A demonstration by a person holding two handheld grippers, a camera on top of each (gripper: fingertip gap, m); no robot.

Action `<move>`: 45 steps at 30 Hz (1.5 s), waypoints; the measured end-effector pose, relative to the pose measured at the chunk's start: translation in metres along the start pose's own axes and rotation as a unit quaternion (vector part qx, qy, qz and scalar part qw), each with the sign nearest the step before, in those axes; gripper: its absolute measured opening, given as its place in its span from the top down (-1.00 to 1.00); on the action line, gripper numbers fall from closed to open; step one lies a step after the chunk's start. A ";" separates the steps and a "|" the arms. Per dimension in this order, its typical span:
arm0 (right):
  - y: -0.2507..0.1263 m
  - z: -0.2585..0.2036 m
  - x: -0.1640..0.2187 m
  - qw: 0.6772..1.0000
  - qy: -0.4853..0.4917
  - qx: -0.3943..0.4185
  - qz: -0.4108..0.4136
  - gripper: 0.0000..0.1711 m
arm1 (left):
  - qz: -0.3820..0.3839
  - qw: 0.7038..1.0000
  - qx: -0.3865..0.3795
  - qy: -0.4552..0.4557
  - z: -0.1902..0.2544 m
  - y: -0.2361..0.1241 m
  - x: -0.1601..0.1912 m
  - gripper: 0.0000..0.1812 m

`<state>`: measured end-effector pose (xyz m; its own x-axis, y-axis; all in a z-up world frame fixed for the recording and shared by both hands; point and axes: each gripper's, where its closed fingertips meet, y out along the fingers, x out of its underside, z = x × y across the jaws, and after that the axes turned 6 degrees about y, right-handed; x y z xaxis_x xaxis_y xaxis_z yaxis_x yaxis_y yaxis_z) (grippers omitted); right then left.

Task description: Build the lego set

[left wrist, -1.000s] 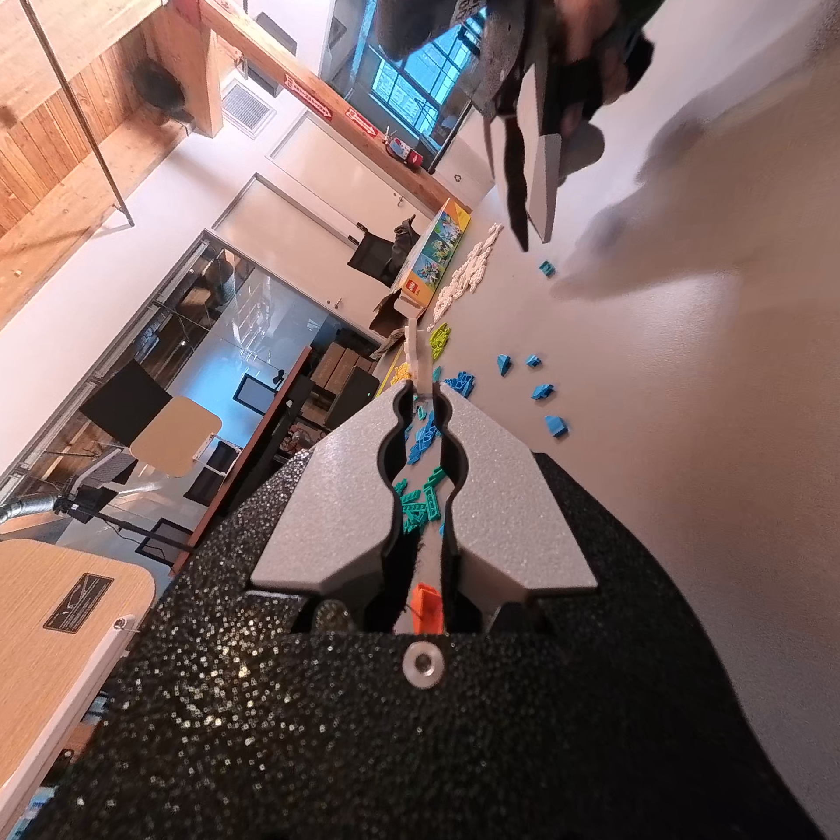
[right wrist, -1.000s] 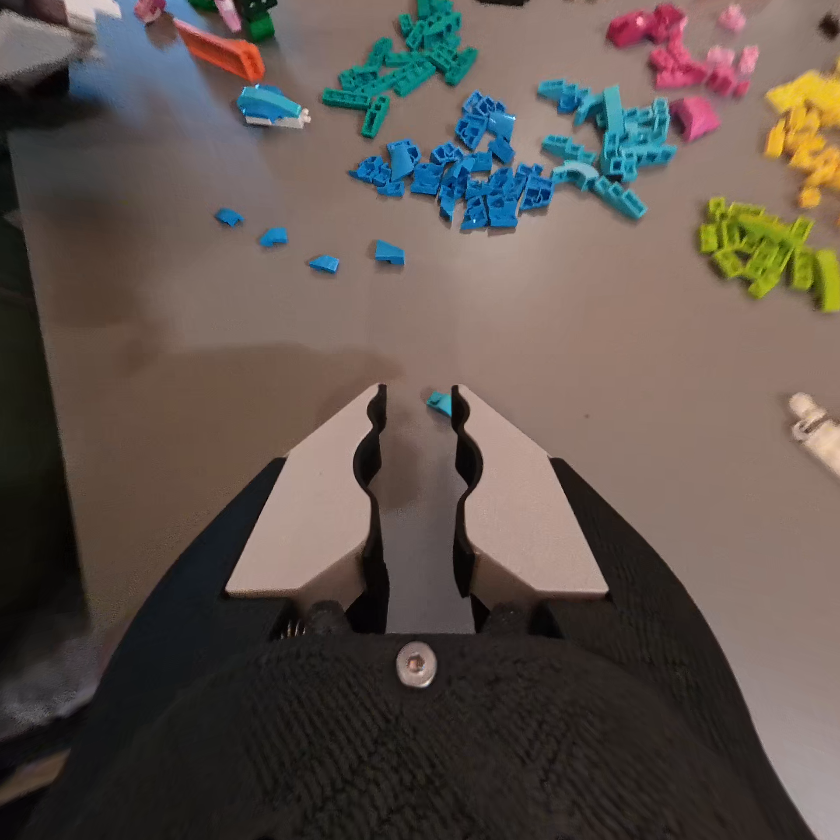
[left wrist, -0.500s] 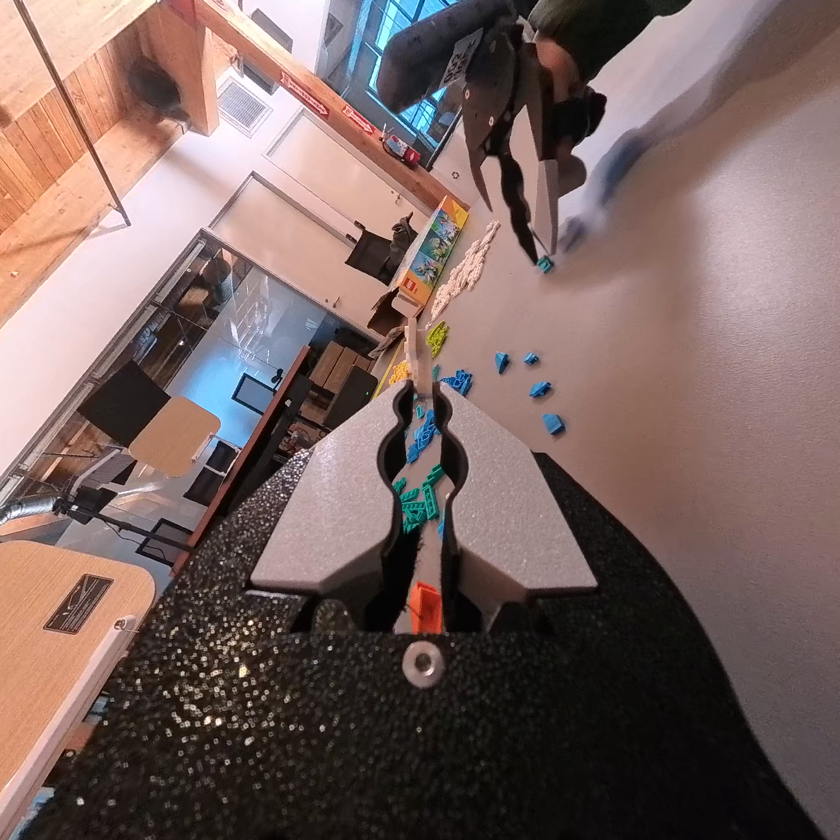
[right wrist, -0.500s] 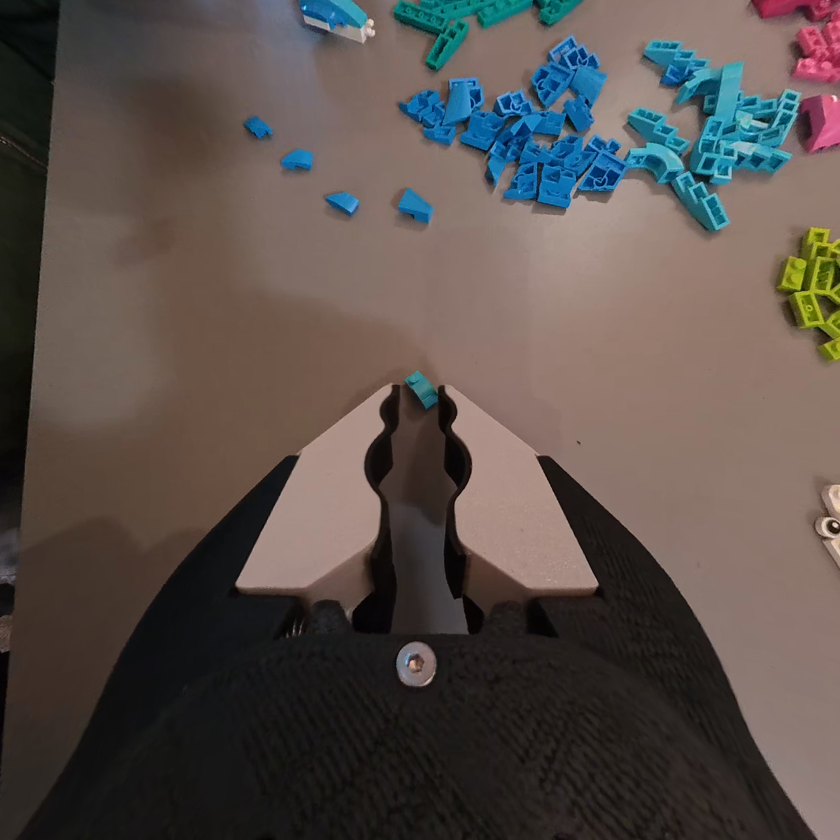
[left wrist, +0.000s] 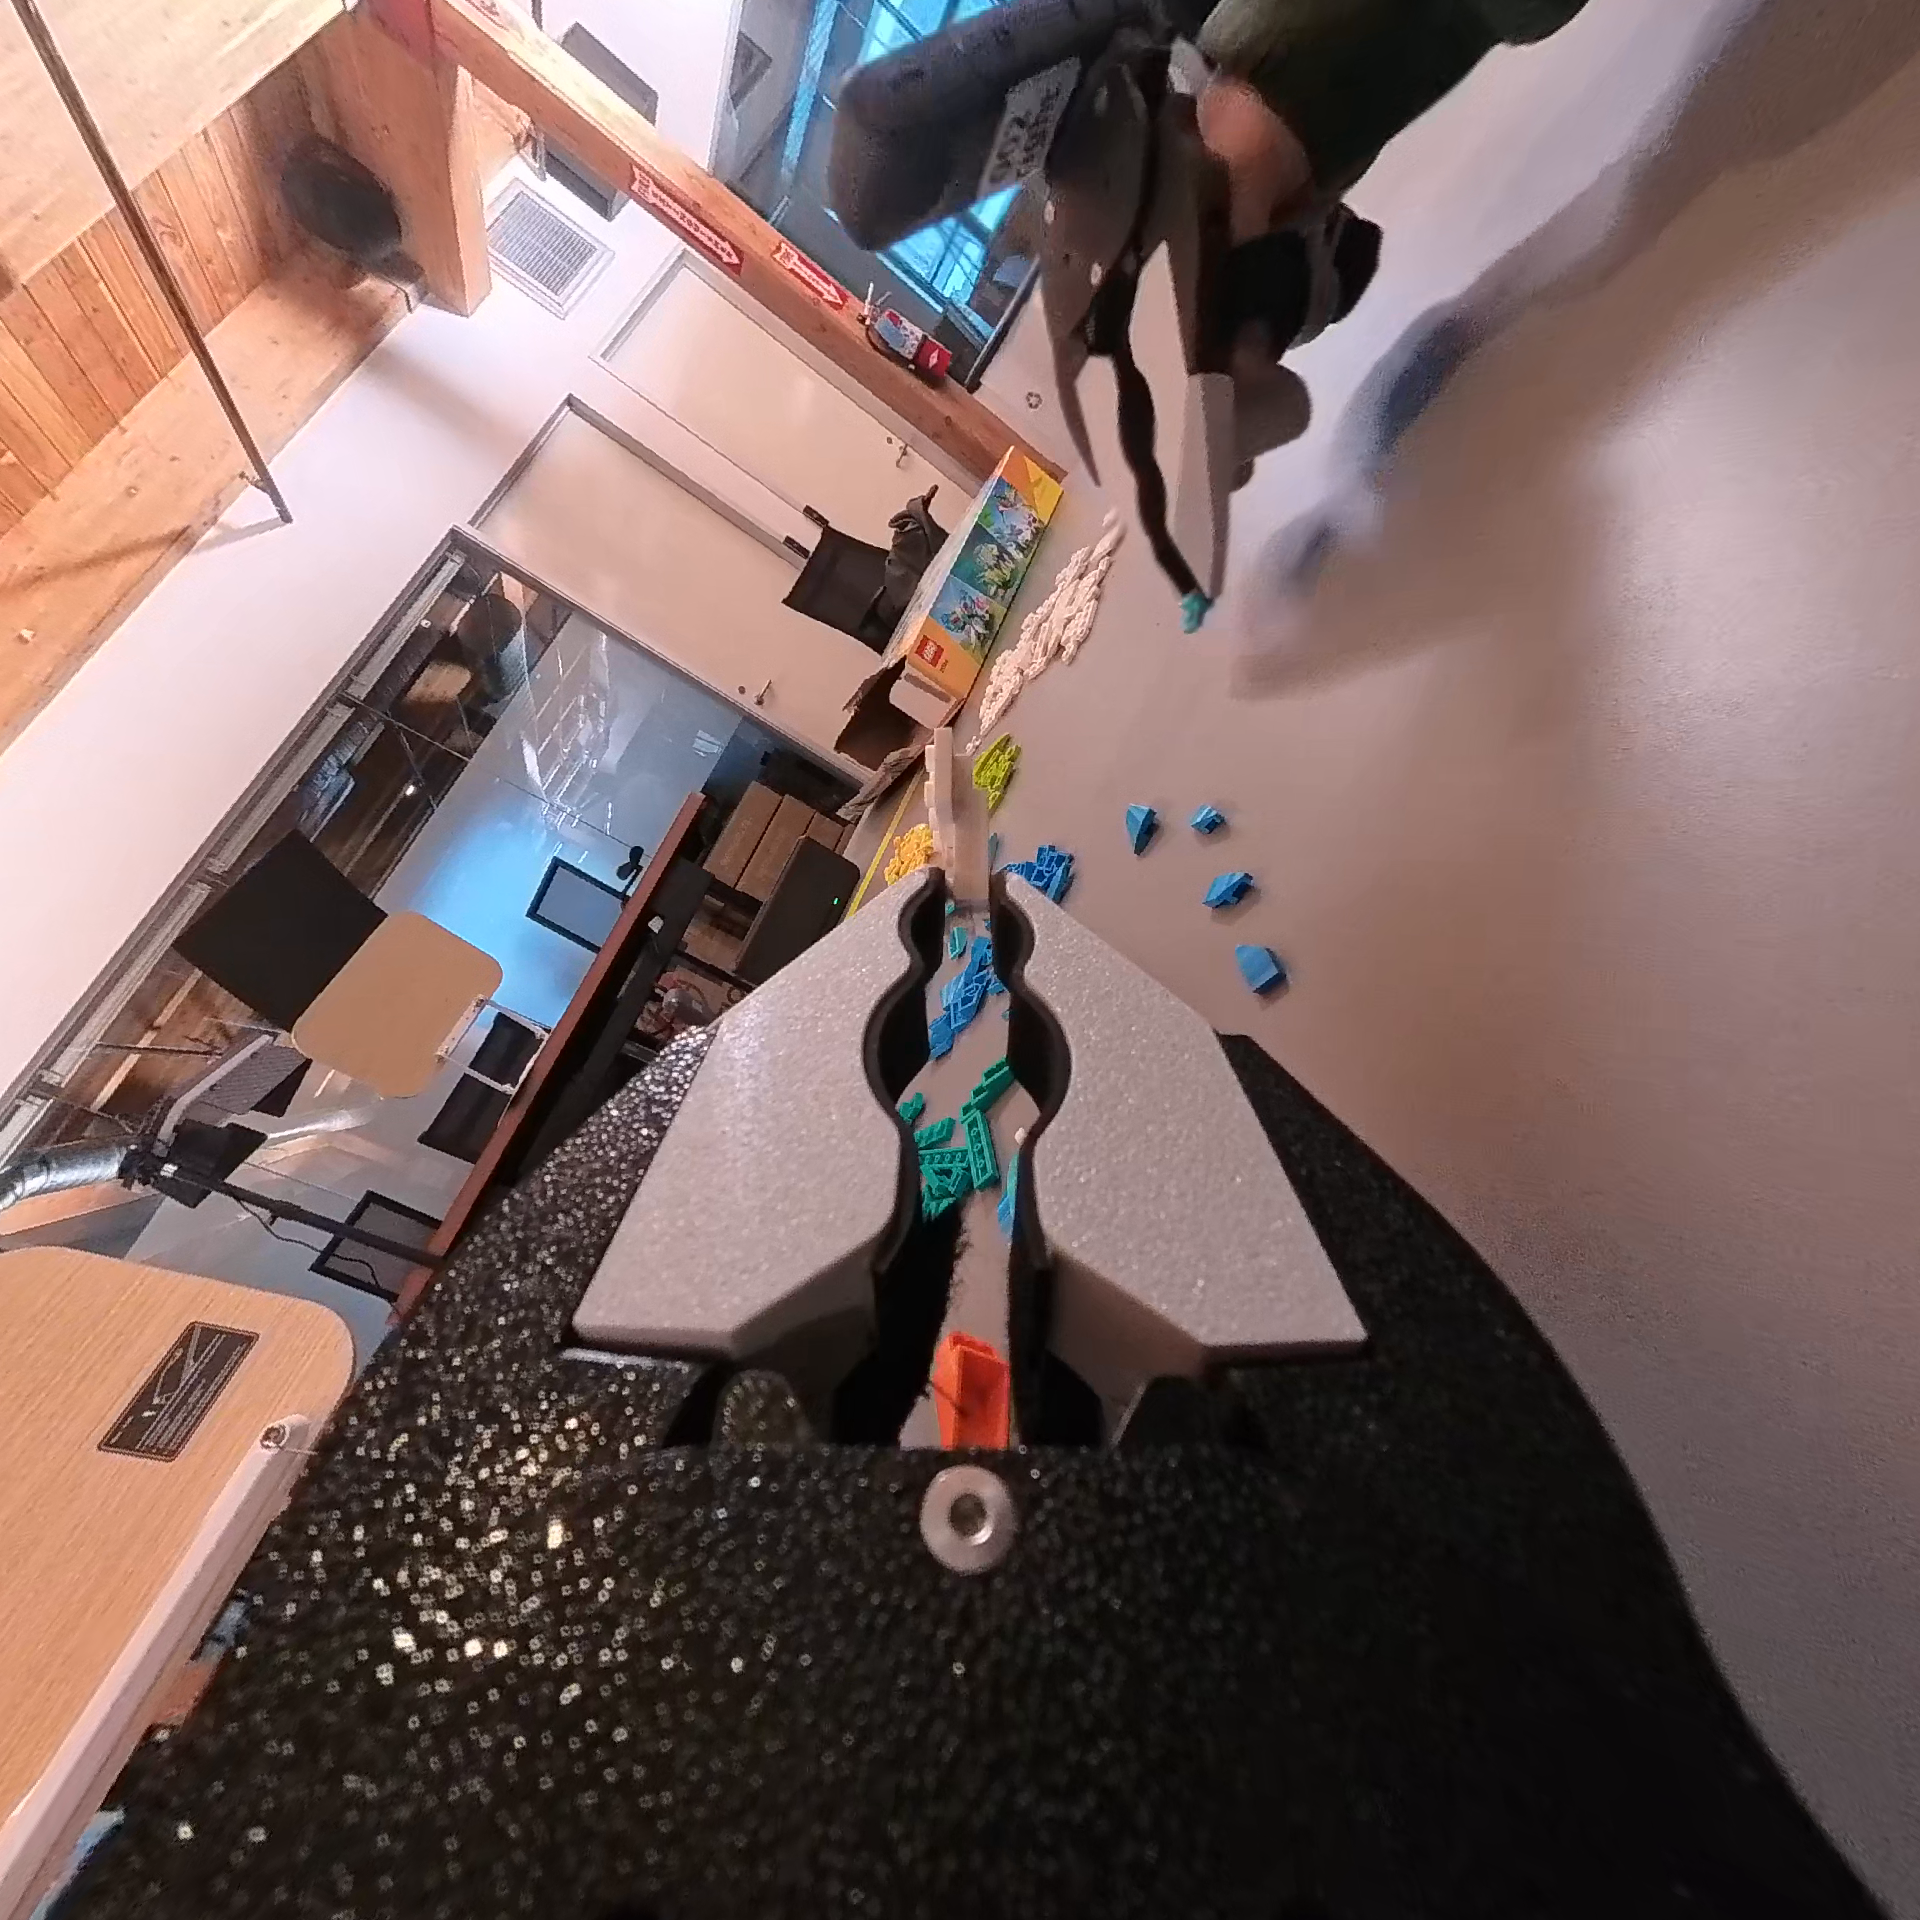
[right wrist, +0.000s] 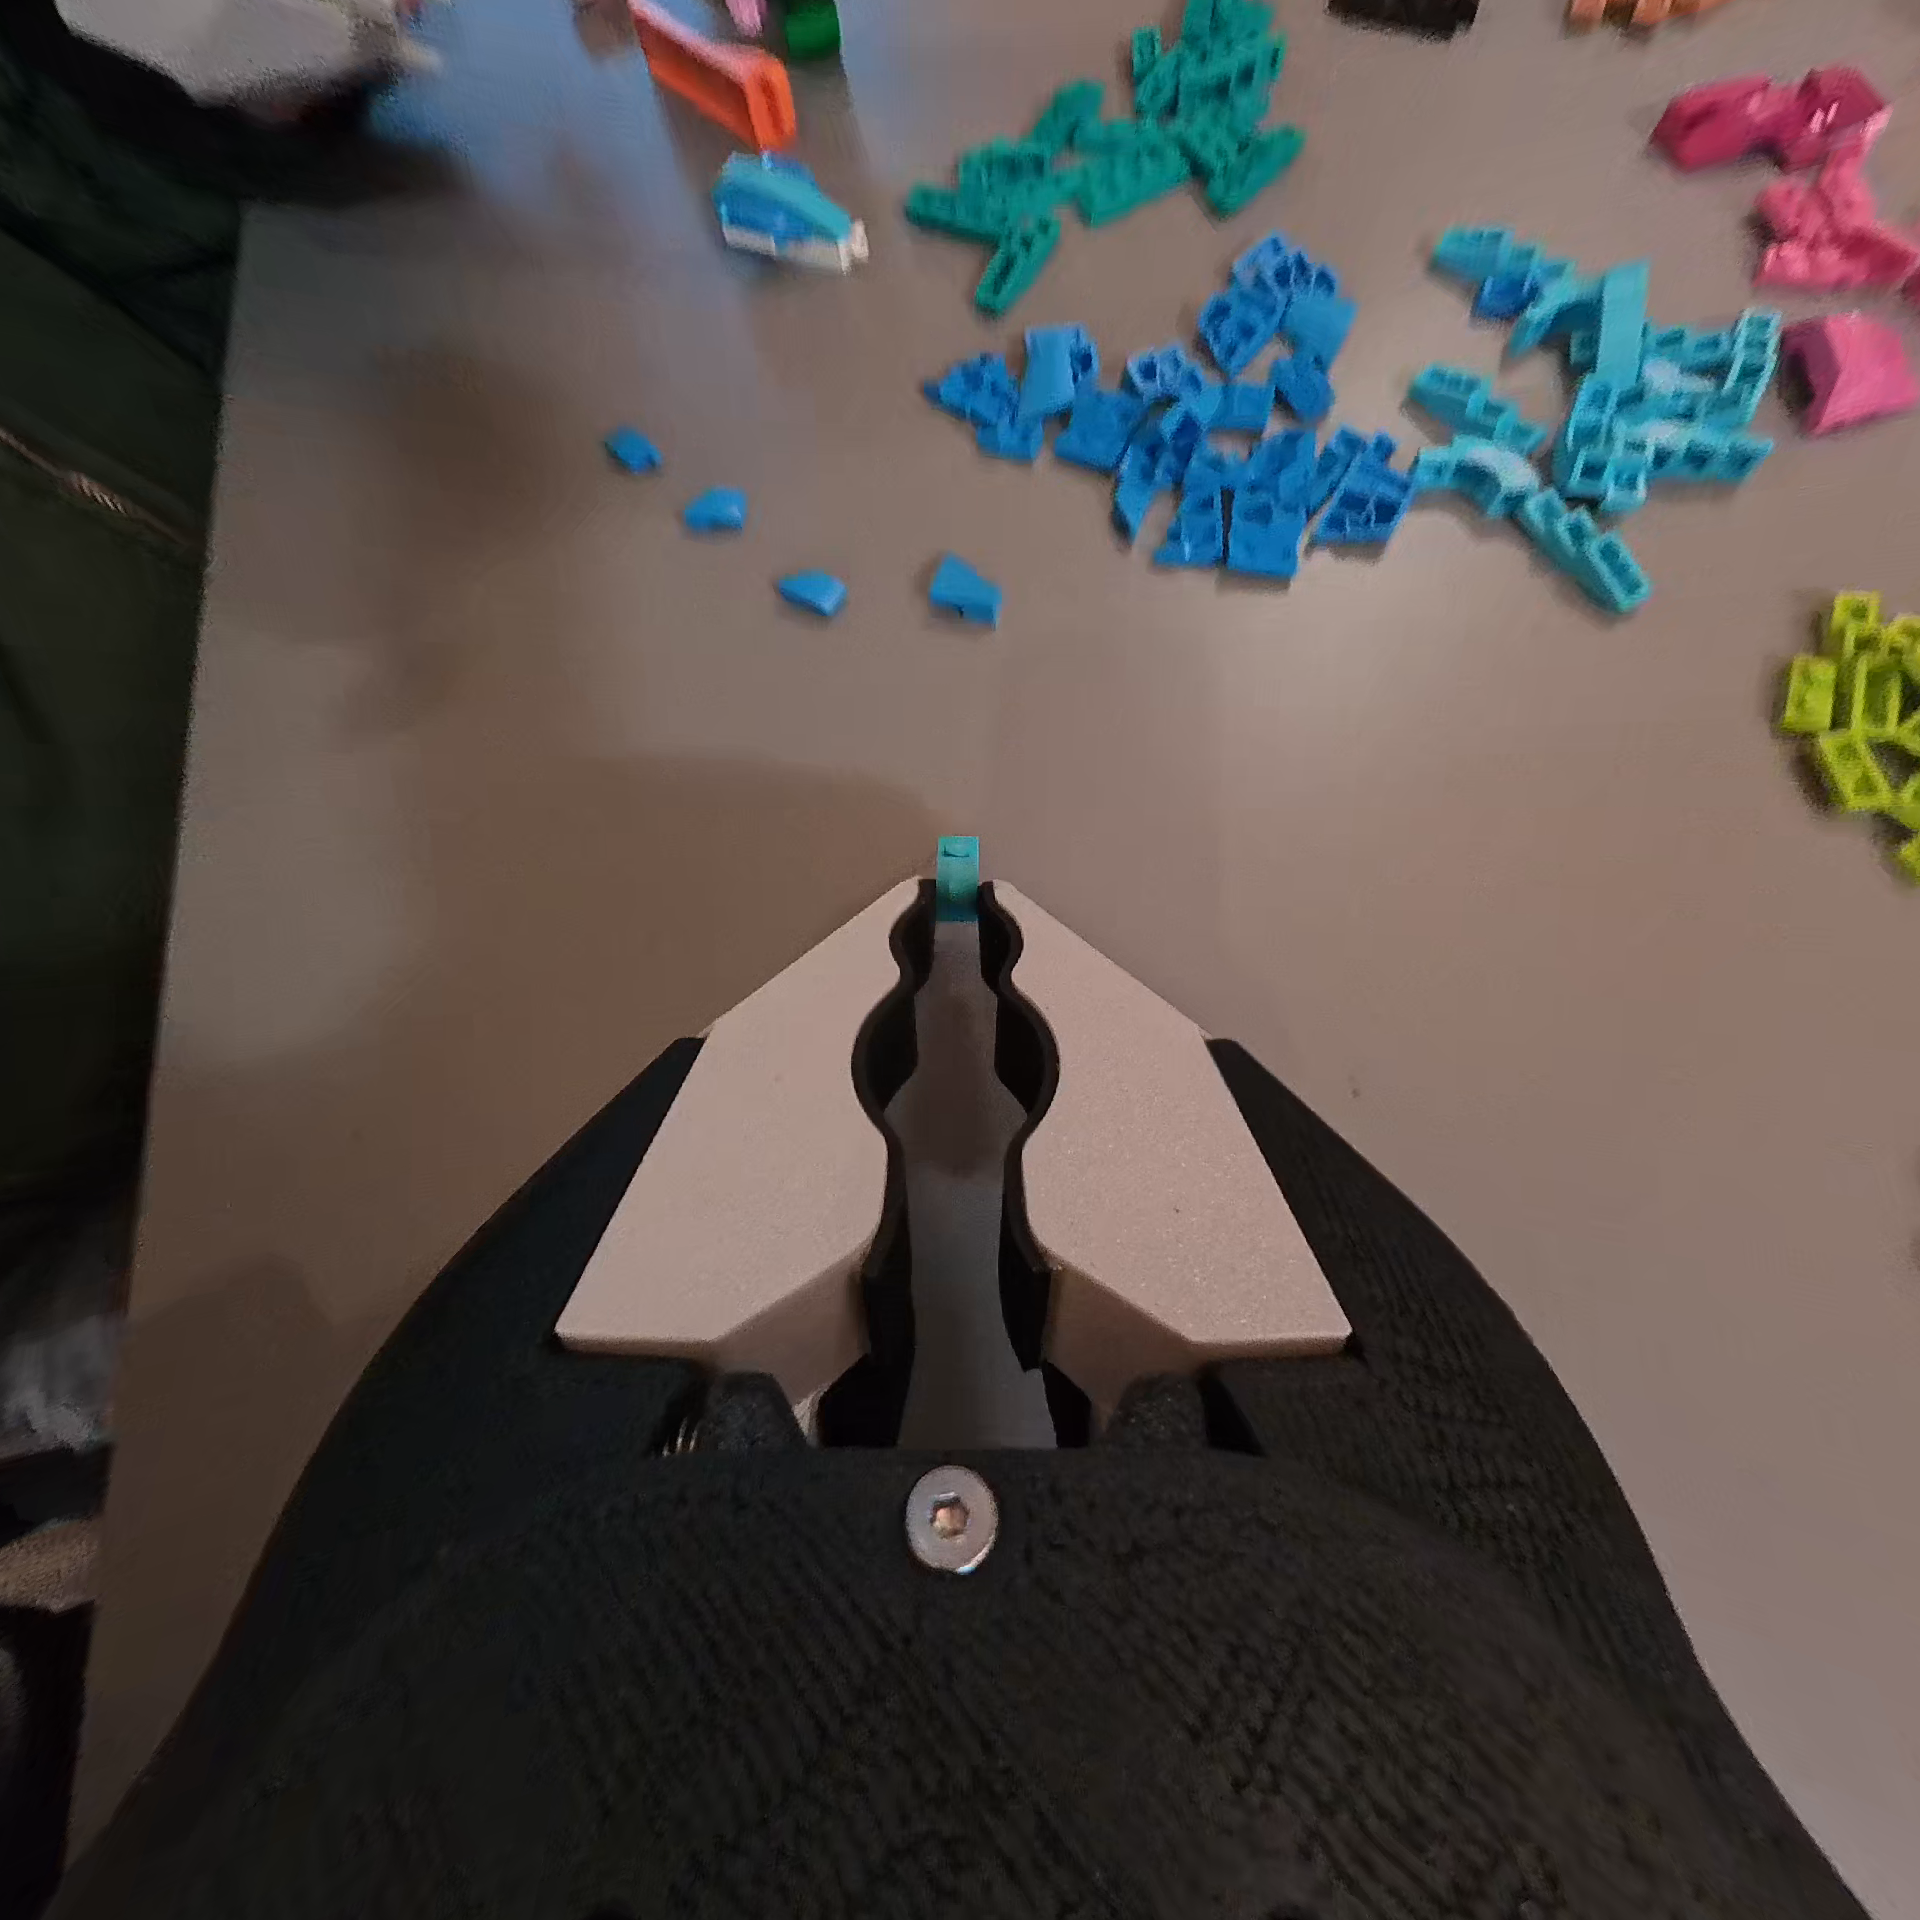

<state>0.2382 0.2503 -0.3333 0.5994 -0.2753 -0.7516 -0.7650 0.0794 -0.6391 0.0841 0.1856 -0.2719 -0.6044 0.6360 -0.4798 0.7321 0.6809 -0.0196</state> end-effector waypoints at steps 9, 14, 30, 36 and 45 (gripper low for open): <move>0.021 -0.048 -0.083 0.998 -0.055 -0.025 0.035 0.93 | -0.010 1.000 -0.002 0.013 0.001 0.001 0.002 0.94; 0.031 -0.058 -0.112 0.998 -0.052 -0.030 0.035 0.93 | -0.049 0.998 -0.022 0.040 -0.004 0.003 0.012 0.94; 0.049 -0.097 -0.105 0.991 -0.082 -0.108 -0.020 0.93 | -0.057 0.986 0.005 0.159 0.018 0.006 0.004 0.95; 0.052 -0.099 -0.097 0.989 -0.090 -0.106 -0.045 0.93 | -0.054 0.980 0.012 0.193 0.024 0.006 0.000 0.95; 0.056 -0.109 -0.085 0.983 -0.101 -0.133 -0.077 0.92 | -0.032 0.975 0.006 0.220 0.026 0.003 -0.011 0.95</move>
<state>0.1187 0.1738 -0.2870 0.7274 -0.0655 -0.6831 -0.6794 -0.2085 -0.7035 0.1015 0.1709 -0.2895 -0.7228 0.6889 -0.0554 0.6910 0.7212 -0.0484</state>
